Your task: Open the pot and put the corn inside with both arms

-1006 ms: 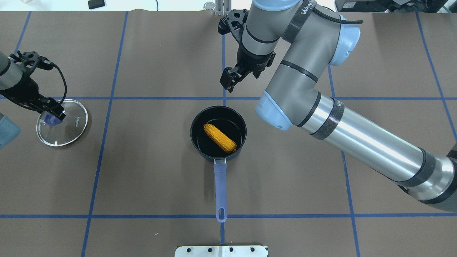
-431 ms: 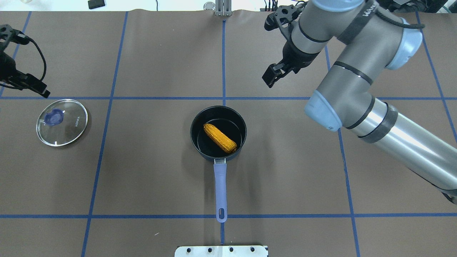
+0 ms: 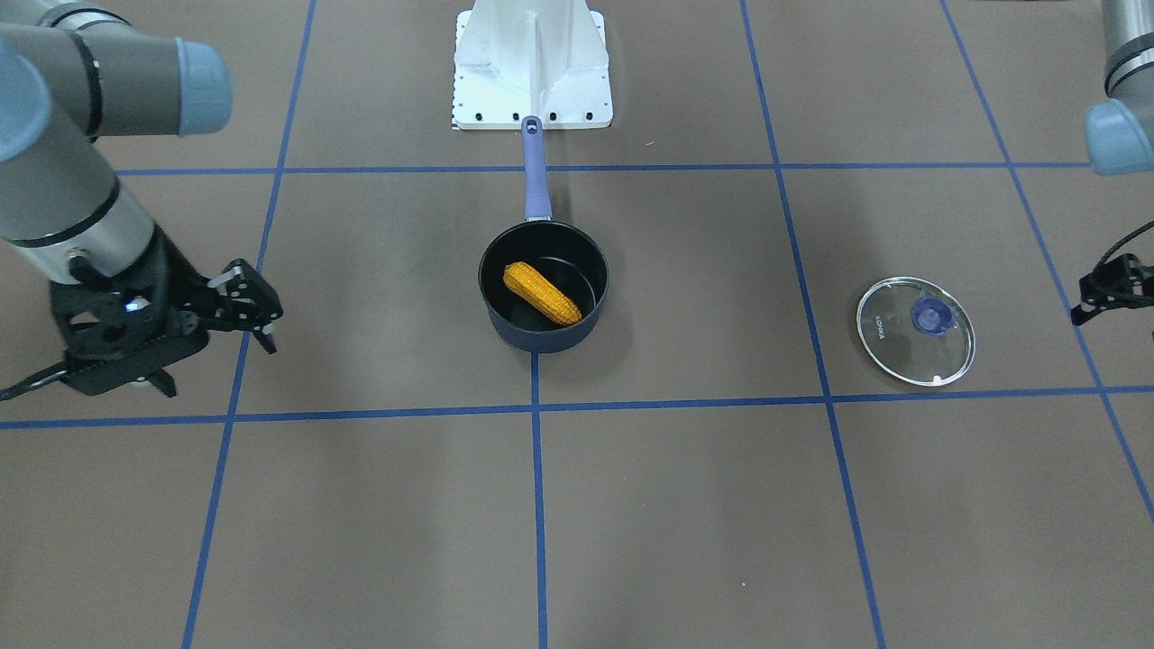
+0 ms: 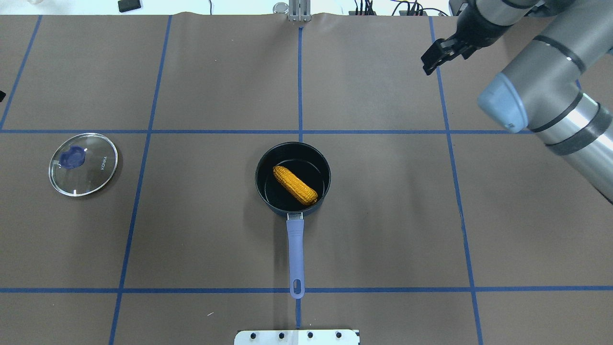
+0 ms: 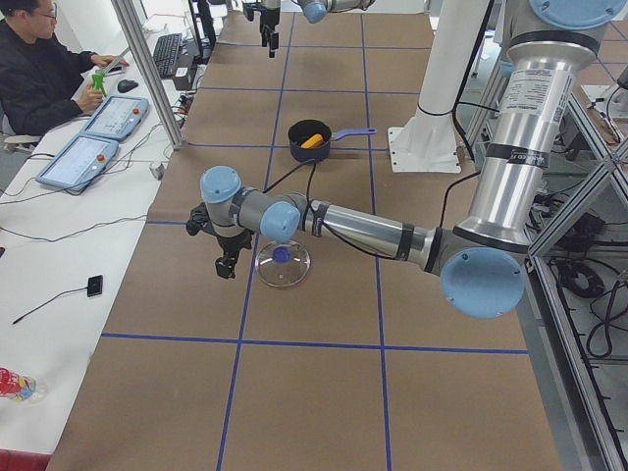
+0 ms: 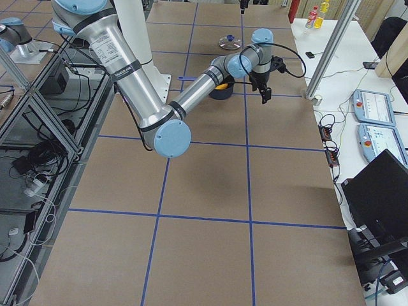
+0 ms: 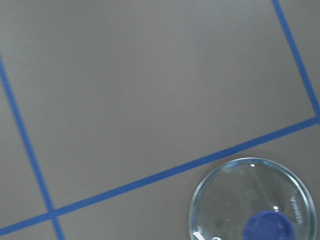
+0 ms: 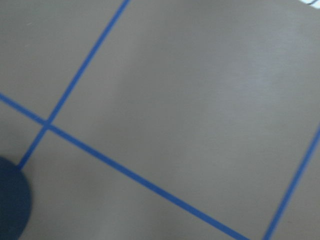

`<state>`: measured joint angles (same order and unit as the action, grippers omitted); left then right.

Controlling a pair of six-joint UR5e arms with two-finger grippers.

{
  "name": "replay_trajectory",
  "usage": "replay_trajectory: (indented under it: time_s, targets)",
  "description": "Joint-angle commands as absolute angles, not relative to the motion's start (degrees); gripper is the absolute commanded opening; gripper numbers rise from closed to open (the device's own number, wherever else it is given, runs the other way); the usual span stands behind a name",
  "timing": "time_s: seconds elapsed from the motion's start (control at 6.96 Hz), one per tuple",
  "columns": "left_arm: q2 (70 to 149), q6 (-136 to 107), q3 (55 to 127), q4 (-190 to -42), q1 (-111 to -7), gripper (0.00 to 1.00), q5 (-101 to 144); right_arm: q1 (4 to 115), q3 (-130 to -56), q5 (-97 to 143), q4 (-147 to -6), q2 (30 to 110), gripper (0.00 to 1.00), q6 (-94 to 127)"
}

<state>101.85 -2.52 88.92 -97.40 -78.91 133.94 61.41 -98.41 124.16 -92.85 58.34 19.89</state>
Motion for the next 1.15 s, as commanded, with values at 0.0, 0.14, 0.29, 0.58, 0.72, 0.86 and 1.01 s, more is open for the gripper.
replay_trajectory:
  time_s: [0.0, 0.14, 0.29, 0.58, 0.72, 0.86, 1.01]
  targets:
    - [101.43, 0.26, 84.31, -97.21, -84.27, 1.0, 133.95, 70.1, -98.18, 125.68, -92.9, 66.92, 1.0, 14.77]
    - [101.25, 0.26, 82.81, -97.21, -85.59, 1.0, 133.95, 73.79, -98.17, 125.77, -92.99, 71.41, 1.0, 14.68]
    - [101.16, 1.48, 82.1, -97.21, -85.87, 1.0, 133.95, 77.92, -98.09, 125.86, -92.9, 76.68, 1.0, 14.76]
    - [100.99, 2.11, 81.13, -96.95, -85.87, 1.0, 134.03, 86.0, -96.87, 129.17, -93.26, 83.36, 1.0, 12.85]
    - [100.9, 2.11, 80.95, -96.94, -85.87, 1.0, 134.03, 88.31, -96.59, 132.85, -93.77, 85.93, 1.0, 8.22]
    - [100.81, 2.11, 80.95, -96.94, -85.96, 1.0, 134.12, 88.59, -96.59, 133.06, -94.04, 88.05, 1.0, 7.83]
    - [100.38, 2.11, 80.95, -96.94, -86.04, 1.0, 134.12, 89.12, -97.03, 133.15, -94.04, 89.63, 1.0, 7.74]
